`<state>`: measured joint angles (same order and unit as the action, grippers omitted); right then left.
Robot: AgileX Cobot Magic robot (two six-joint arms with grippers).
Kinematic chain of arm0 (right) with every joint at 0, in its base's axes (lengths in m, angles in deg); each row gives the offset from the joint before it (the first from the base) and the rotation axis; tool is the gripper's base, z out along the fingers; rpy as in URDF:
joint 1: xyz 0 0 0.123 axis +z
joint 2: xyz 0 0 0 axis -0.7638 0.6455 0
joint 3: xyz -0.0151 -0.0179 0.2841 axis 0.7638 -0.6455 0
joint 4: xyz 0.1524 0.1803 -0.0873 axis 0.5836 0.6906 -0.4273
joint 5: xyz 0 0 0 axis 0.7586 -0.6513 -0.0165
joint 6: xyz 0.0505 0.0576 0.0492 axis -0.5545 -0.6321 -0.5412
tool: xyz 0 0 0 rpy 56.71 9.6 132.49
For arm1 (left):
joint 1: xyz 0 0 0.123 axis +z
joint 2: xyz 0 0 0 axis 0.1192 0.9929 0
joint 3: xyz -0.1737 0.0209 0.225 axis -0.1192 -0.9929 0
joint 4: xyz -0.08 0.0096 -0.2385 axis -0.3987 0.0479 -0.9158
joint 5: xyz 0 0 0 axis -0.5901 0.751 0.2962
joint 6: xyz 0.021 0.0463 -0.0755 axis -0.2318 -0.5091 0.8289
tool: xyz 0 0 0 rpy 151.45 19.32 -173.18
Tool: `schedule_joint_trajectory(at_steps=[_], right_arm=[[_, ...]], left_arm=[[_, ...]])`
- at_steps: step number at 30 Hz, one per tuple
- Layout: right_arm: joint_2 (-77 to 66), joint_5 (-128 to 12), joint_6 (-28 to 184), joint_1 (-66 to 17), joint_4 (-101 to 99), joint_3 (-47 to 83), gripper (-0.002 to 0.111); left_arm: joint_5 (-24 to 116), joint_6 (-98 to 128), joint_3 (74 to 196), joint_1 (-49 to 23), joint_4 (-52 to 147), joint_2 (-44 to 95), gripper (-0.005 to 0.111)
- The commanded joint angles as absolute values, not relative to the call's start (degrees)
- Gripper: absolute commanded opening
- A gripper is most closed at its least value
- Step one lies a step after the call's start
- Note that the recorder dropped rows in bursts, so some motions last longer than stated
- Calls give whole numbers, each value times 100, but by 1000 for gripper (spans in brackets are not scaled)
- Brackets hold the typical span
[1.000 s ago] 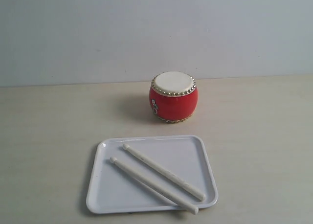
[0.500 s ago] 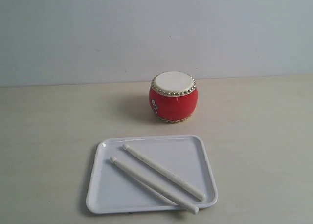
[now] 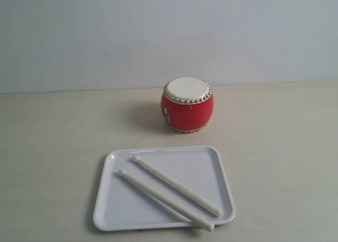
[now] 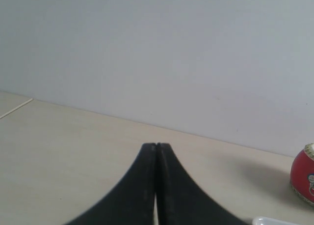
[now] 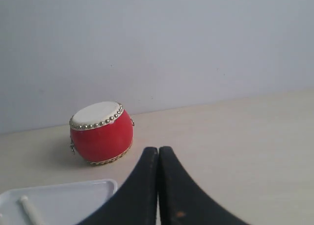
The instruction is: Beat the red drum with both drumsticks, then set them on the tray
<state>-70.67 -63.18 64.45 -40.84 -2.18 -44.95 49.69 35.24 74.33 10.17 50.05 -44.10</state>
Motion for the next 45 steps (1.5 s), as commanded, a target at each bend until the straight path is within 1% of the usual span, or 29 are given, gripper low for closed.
schedule_joint_trajectory(at_steps=[1, 8, 11, 45], right_arm=[[-7425, -6346, 6416, -4114, -200, -4720, 0], [-7612, -6514, 6486, -4114, -360, -4720, 0], [-7612, -6544, 6226, -4114, 100, -4720, 0], [-7612, -6544, 6226, -4114, 100, -4720, 0]], left_arm=[[4960, 3552, 7432, 1022, 4996, -4436, 0], [4960, 3552, 7432, 1022, 4996, -4436, 0], [4960, 3552, 7432, 1022, 4996, -4436, 0], [4960, 3552, 7432, 1022, 4996, -4436, 0]])
